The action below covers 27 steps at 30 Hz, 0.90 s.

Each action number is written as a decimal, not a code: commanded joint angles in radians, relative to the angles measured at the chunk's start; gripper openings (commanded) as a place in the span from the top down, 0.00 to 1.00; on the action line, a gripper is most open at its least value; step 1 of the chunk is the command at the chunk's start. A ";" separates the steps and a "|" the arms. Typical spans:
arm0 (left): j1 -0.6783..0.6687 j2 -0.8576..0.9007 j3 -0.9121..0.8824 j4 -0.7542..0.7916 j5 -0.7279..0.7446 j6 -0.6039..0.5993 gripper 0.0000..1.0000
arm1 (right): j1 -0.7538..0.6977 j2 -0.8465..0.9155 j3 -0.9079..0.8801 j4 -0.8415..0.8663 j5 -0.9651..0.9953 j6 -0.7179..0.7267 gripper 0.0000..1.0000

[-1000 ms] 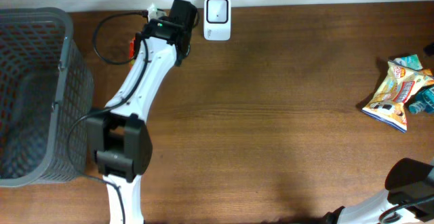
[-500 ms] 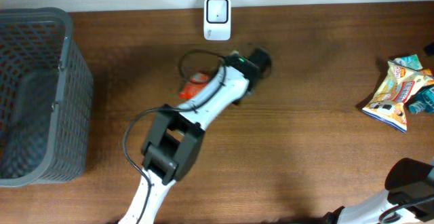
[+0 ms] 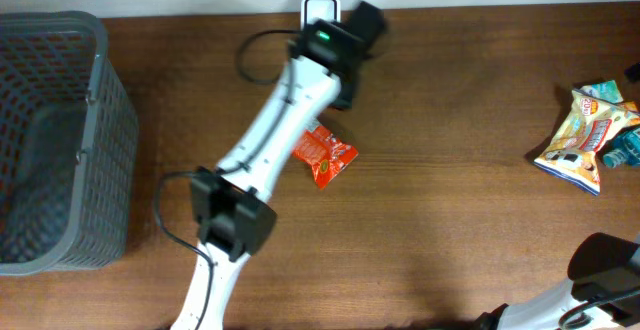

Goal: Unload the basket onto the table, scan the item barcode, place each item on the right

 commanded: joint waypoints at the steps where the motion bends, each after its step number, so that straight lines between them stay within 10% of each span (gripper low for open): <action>1: 0.103 0.046 -0.095 -0.013 0.056 -0.002 0.91 | -0.002 -0.002 0.002 0.000 -0.002 0.010 0.02; 13: -0.038 0.156 -0.321 0.170 0.450 -0.001 1.00 | -0.002 -0.002 0.002 0.000 -0.002 0.010 0.02; 20: -0.032 0.154 0.144 -0.202 0.403 0.000 1.00 | -0.002 -0.002 0.002 0.000 -0.002 0.010 0.02; 22: -0.053 0.153 0.136 -0.202 0.590 0.090 1.00 | -0.002 -0.002 0.002 0.000 -0.002 0.010 0.02; 27: -0.141 0.154 -0.037 -0.197 0.520 0.089 1.00 | -0.002 -0.002 0.002 0.000 -0.002 0.010 0.02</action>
